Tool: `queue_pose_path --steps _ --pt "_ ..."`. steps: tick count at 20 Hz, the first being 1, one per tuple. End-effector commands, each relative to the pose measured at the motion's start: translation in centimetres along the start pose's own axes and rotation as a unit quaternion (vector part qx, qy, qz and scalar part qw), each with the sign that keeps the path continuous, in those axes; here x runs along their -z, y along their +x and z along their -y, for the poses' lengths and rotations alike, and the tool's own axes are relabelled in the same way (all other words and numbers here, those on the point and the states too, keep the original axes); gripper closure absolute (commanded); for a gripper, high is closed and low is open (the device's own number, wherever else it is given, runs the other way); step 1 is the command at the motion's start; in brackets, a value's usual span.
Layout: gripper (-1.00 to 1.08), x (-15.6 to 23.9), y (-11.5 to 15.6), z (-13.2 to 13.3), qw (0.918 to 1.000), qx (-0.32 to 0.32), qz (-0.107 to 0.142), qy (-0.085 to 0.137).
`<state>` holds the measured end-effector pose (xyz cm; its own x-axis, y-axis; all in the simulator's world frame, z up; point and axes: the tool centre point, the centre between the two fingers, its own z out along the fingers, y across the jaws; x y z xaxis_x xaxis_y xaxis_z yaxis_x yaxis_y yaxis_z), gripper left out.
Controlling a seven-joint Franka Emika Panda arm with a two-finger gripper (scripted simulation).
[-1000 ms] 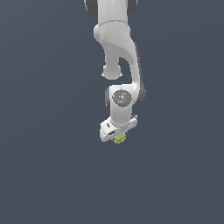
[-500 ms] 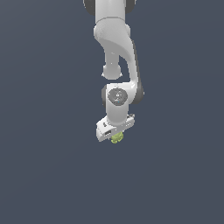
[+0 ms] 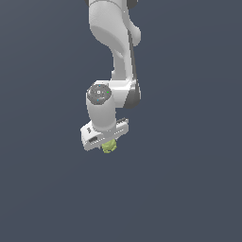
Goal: Pick up the object and move it to a goal position.
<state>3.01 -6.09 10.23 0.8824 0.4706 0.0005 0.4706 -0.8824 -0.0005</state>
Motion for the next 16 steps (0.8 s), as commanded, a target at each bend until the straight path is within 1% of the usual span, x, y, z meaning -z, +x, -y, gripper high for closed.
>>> queue_pose_path --steps 1,5,9,12,16 --pt "1.08 1.7 -0.8 -2.5 1.0 0.0 0.0 0.0" --pt "1.08 4.2 -2.0 -6.3 1.0 0.0 0.0 0.0" --pt "1.08 6.2 -2.8 -9.3 1.0 0.0 0.0 0.0" --pt "1.08 7.2 -3.2 -10.8 1.0 0.0 0.0 0.0" --pt "1.08 7.9 -3.5 -12.1 1.0 0.0 0.0 0.0"
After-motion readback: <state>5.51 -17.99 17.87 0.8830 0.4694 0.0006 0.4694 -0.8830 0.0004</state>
